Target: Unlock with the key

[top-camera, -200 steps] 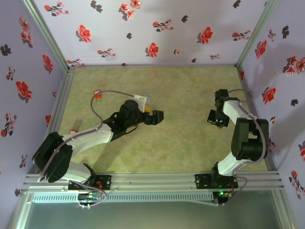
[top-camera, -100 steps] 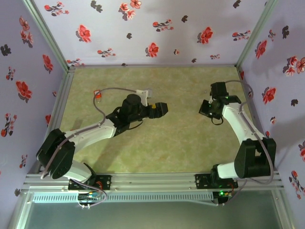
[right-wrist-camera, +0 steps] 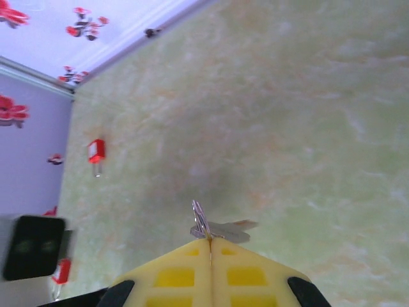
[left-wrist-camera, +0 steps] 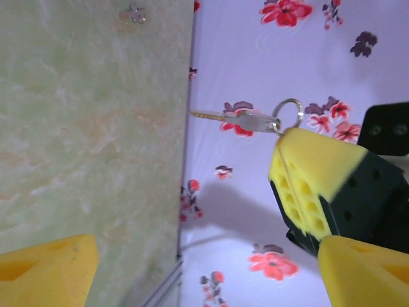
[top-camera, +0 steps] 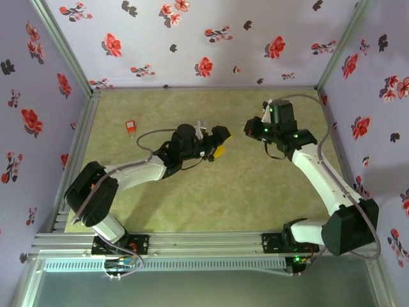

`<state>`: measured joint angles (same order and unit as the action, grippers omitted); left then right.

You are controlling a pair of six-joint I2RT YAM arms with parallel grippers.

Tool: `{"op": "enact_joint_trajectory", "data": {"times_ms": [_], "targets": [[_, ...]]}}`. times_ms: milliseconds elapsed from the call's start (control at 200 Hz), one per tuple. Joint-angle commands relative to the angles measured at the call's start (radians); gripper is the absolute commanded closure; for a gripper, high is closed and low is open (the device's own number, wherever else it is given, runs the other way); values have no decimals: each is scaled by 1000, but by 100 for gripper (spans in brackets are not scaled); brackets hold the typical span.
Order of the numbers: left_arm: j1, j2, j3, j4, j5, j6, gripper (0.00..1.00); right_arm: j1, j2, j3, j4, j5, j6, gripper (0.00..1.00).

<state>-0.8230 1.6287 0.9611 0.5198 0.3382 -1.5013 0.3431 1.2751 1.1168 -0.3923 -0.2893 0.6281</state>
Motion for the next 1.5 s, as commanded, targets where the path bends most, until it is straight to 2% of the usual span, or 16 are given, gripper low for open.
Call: {"op": "enact_joint_trajectory", "data": {"times_ms": [0,300,695,1225,1495], "targets": [[-8,40,-15,183,-9,-217,12,42,-24,-21,106,-14,46,100],[-8,110,-42,363,-114,-412,12,110,-44,-81,173,-15,87,100],[12,125,-41,385,-171,-461,14,171,-49,-108,215,-25,108,100],[62,95,-56,357,-167,-426,38,201,-77,-150,227,-43,94,100],[70,92,-67,356,-167,-410,59,204,-79,-163,232,-52,86,100]]}}
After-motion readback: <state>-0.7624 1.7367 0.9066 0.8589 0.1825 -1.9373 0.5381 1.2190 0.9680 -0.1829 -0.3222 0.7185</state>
